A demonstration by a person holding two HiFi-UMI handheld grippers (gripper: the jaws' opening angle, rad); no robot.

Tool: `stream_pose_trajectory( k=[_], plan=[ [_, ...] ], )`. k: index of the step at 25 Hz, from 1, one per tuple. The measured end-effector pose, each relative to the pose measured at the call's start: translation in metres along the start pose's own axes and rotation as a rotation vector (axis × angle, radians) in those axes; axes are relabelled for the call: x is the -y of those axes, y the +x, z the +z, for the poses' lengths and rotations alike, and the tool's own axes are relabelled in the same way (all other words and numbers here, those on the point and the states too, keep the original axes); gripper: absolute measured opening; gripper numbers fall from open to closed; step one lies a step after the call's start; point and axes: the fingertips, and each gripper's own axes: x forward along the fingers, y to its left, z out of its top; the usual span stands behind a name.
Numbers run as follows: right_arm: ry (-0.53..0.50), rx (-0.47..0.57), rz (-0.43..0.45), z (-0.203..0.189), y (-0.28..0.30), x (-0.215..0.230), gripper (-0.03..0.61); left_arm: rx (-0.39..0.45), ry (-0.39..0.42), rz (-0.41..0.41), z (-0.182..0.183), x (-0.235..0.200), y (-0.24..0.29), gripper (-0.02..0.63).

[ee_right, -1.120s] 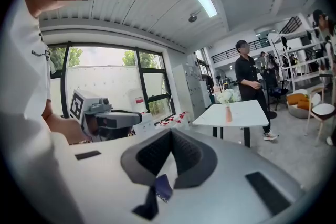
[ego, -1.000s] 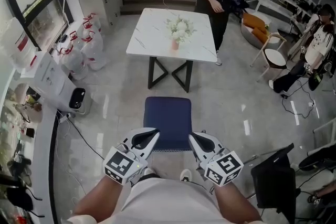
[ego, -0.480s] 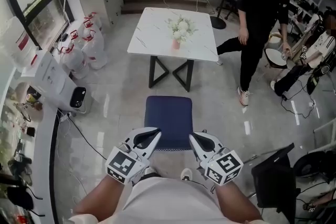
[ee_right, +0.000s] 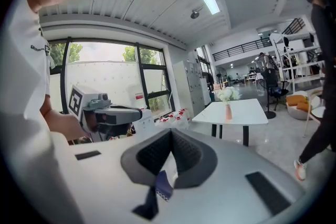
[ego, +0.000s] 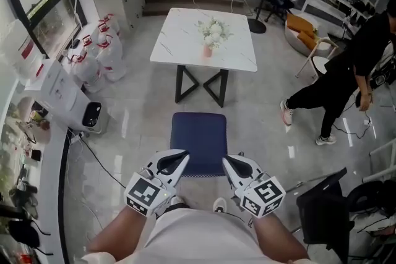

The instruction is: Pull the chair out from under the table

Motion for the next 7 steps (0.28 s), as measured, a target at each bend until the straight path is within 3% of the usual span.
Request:
stream_pose_trajectory(
  k=[7],
  plan=[
    [0.0, -0.002, 0.006, -0.0038, 0.0006, -0.002, 0.005, 0.005, 0.005, 0.0, 0.0037, 0.0015, -0.0003, 0.006]
  ],
)
